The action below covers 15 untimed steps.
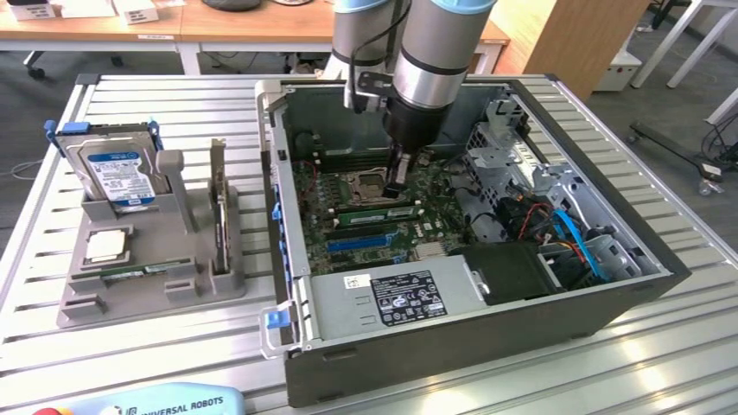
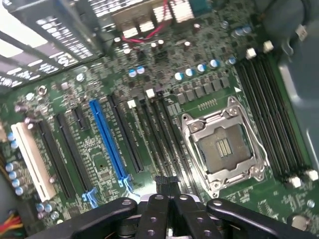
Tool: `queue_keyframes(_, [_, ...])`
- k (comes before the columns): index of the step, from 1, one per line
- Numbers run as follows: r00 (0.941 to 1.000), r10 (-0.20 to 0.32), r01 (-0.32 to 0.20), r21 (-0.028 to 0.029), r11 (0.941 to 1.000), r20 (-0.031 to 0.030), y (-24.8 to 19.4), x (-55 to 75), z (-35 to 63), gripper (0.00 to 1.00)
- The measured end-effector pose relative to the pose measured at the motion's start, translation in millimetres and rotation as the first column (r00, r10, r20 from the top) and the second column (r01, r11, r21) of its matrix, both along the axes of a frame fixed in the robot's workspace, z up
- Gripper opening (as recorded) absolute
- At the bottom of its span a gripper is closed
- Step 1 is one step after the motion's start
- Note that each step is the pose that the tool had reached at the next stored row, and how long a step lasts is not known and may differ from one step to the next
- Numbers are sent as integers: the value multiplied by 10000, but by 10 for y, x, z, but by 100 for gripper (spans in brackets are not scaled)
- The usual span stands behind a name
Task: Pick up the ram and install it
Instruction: 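Press down the ram until it locks into place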
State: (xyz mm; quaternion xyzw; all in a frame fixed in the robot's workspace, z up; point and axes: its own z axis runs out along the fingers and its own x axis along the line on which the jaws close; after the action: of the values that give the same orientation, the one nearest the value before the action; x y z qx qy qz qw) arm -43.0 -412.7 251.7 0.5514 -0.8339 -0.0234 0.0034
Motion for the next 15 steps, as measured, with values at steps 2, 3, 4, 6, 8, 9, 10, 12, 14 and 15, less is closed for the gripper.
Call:
queue_keyframes(2, [9995, -331, 331, -1, 9995, 0, 0, 0, -1, 10])
queue_keyframes(3, [9987, -510, 510, -1, 9987, 0, 0, 0, -2, 10])
queue_keyframes(4, [9977, -678, 678, -1, 9977, 0, 0, 0, -3, 10])
queue_keyframes(6, [9948, -1017, 1017, -1, 9948, 0, 0, 0, -4, 10])
queue_keyframes(8, [9908, -1356, 1356, 0, 9908, 0, 0, 0, -6, 10])
queue_keyframes(9, [9883, -1525, 1525, 0, 9883, 0, 0, 0, -7, 10])
queue_keyframes(10, [9855, -1694, 1694, -1, 9855, 0, 0, 0, -8, 10])
queue_keyframes(12, [9789, -2045, 2045, 0, 9789, 0, 0, 0, -10, 10])
queue_keyframes(14, [9714, -2376, 2376, -1, 9714, 0, 0, 0, -11, 10])
queue_keyframes(15, [9673, -2537, 2537, -2, 9673, 0, 0, 0, -12, 10])
